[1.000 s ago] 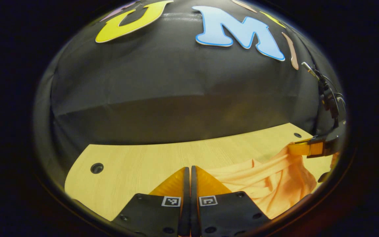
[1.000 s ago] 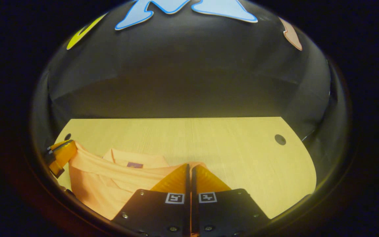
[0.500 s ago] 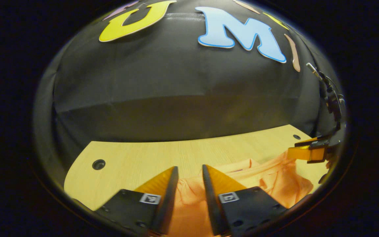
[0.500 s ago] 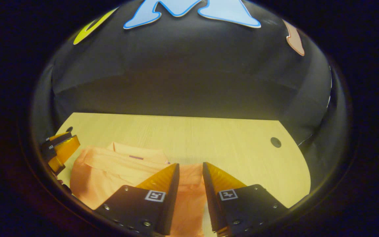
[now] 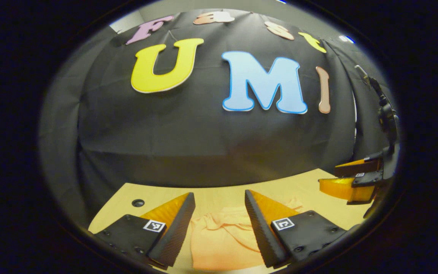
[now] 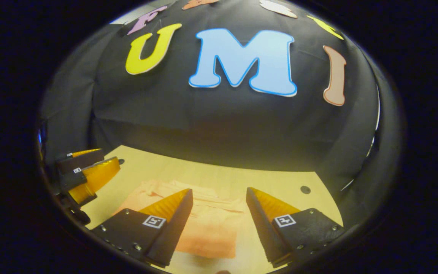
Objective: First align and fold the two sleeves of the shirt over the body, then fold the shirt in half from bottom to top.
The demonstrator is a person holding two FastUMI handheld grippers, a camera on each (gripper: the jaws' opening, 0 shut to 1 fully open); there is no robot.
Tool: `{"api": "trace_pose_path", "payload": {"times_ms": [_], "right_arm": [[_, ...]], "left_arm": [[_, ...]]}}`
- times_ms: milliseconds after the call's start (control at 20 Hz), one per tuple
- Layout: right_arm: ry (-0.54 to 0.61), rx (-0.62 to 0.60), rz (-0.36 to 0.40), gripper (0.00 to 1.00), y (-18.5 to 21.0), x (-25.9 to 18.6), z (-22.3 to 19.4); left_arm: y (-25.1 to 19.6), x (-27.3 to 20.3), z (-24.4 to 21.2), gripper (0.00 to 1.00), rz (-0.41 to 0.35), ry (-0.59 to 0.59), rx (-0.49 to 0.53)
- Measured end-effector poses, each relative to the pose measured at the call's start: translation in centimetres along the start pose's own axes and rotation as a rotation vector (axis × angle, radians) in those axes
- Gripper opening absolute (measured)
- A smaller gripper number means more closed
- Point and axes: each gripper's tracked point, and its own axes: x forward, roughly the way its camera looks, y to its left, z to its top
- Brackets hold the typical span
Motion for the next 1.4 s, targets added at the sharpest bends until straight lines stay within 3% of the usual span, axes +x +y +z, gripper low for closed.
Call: {"api": "trace_pose_path", "payload": {"times_ms": [350, 650, 850, 1100, 1150, 1250, 1400], "right_arm": [[-0.179, 0.054, 0.043, 0.88, 0.9, -11.7, 4.4], [-0.275, -0.001, -0.002, 0.88, -1.3, -18.3, 6.1], [-0.327, -0.010, 0.016, 0.88, -1.0, -21.6, 7.1], [-0.364, 0.029, -0.015, 0.88, -3.0, -22.3, 8.0], [-0.376, 0.017, 0.007, 0.87, -3.0, -22.2, 8.0], [-0.342, -0.022, -0.026, 0.87, -4.6, -21.6, 6.8], [-0.321, 0.009, -0.014, 0.86, -4.3, -21.0, 6.1]], "left_arm": [[-2.0, -14.1, 5.1, 0.88, 0.047, -0.098, 0.032], [-2.5, -21.8, 7.2, 0.88, 0.095, -0.129, 0.016], [-3.7, -24.2, 9.0, 0.89, 0.097, -0.159, -0.023], [-4.9, -25.6, 10.0, 0.88, 0.093, -0.171, -0.030], [-4.5, -25.8, 10.0, 0.91, 0.107, -0.181, -0.009], [-4.0, -26.1, 10.2, 0.89, 0.111, -0.179, 0.042], [-3.3, -26.2, 11.0, 0.89, 0.134, -0.199, 0.065]]}}
